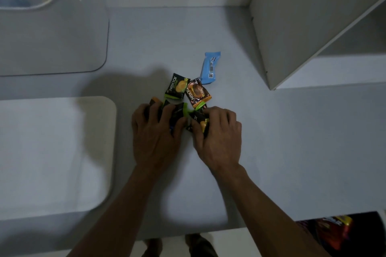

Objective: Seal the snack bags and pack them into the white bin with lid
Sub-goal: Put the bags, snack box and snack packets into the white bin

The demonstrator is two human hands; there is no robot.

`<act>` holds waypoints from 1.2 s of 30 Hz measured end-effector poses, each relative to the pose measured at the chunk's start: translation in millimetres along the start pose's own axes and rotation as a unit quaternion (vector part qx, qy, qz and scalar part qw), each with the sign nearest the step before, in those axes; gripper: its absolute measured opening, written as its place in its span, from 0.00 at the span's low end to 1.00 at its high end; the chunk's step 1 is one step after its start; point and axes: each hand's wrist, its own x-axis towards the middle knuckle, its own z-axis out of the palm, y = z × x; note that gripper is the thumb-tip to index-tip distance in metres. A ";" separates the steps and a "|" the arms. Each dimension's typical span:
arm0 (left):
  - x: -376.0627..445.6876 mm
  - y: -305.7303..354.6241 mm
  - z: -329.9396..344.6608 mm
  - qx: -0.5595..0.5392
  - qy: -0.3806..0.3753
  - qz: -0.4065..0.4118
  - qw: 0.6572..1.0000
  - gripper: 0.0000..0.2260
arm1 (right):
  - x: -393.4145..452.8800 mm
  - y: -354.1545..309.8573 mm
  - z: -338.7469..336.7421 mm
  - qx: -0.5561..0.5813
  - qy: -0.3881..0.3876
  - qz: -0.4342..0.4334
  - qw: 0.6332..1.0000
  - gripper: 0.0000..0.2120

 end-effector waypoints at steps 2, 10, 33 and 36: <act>-1.9 -0.2 2.7 -0.007 0.009 0.010 1.000 0.17 | -1.7 -2.1 1.8 -0.006 0.023 0.000 1.000 0.21; -5.3 3.8 10.6 -0.069 0.084 0.055 0.993 0.15 | -3.4 -3.8 7.6 -0.022 0.079 -0.019 0.996 0.21; 33.3 -5.4 -171.3 -0.341 0.271 -0.167 0.885 0.13 | 62.3 -116.2 -104.8 0.249 0.096 0.093 0.959 0.22; 57.0 -31.2 -218.9 -0.323 0.311 -0.148 0.882 0.13 | 91.5 -171.6 -125.4 0.283 0.103 0.065 0.951 0.22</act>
